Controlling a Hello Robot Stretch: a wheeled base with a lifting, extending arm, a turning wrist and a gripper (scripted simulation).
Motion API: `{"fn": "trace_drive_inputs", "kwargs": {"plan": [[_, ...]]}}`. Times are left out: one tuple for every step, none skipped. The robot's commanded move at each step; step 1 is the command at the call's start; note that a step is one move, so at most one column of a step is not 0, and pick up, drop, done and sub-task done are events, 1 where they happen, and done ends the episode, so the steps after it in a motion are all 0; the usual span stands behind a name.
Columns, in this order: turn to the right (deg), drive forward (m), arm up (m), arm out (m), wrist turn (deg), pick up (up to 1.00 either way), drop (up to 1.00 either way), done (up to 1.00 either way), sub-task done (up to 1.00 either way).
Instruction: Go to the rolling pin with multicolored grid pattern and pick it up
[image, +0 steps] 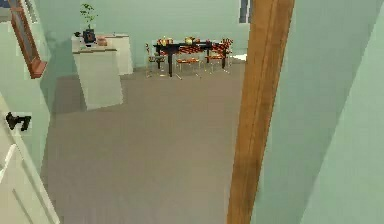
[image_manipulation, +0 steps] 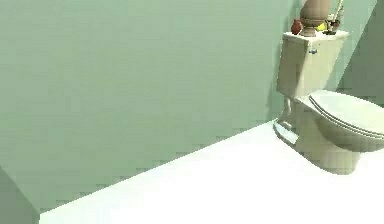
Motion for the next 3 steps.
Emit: {"fn": "trace_drive_inputs", "kwargs": {"plan": [[0.0,0.65,0.0,0.0,0.0,0.0,0.0,0.0,0.0],[-15.0,0.0,0.0,0.0,0.0,0.0,0.0,0.0,0.0],[0.0,1.0,0.0,0.0,0.0,0.0,0.0,0.0,0.0]]}}
